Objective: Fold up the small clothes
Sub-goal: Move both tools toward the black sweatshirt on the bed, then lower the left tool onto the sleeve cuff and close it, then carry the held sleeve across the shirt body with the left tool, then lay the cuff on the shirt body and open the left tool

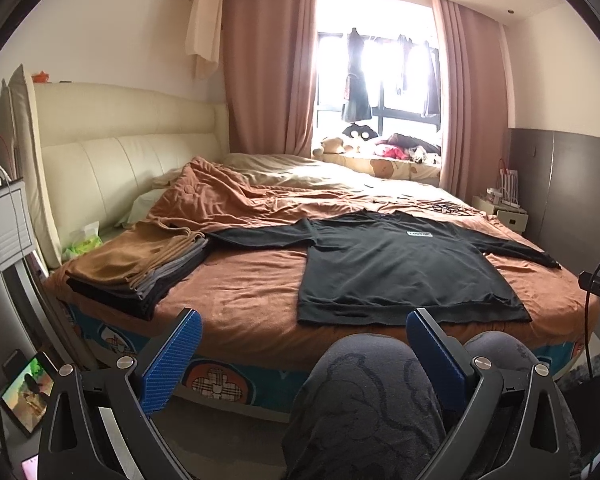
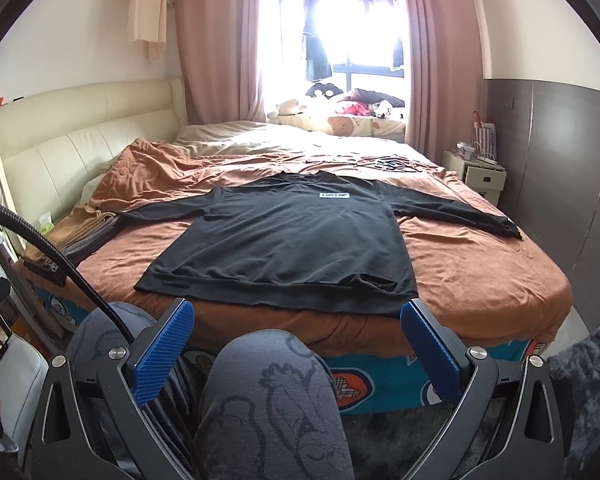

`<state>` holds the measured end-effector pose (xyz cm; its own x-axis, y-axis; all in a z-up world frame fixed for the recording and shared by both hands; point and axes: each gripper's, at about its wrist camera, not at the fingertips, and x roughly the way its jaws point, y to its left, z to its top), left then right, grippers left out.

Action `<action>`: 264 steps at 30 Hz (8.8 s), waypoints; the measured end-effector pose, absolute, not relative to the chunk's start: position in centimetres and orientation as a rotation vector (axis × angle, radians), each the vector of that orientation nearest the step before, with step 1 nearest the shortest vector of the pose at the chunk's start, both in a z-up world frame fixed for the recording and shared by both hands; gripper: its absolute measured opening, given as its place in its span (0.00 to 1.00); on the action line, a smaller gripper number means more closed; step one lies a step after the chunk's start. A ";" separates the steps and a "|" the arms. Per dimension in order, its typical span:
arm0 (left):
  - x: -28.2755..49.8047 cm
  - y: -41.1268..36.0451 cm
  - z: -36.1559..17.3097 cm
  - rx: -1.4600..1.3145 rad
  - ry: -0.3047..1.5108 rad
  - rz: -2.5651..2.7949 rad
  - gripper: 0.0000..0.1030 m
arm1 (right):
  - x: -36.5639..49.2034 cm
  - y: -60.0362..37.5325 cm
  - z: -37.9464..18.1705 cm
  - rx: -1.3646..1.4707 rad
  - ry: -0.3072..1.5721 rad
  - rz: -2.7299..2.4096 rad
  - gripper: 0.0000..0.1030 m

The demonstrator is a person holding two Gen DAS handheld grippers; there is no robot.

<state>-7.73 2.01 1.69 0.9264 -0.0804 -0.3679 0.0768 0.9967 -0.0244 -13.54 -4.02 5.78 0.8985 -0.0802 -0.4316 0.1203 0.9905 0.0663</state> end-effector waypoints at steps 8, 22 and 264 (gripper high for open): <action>-6.5 2.1 1.5 -0.010 0.380 -0.085 1.00 | -11.9 -4.6 6.0 0.114 0.441 -0.103 1.00; -1.5 2.2 1.1 -0.022 0.406 -0.060 1.00 | -6.3 -5.9 6.4 0.152 0.466 -0.058 1.00; 57.1 -30.0 -7.0 -0.071 1.029 -0.719 0.58 | 39.9 -30.4 -6.4 1.150 0.685 -0.200 0.75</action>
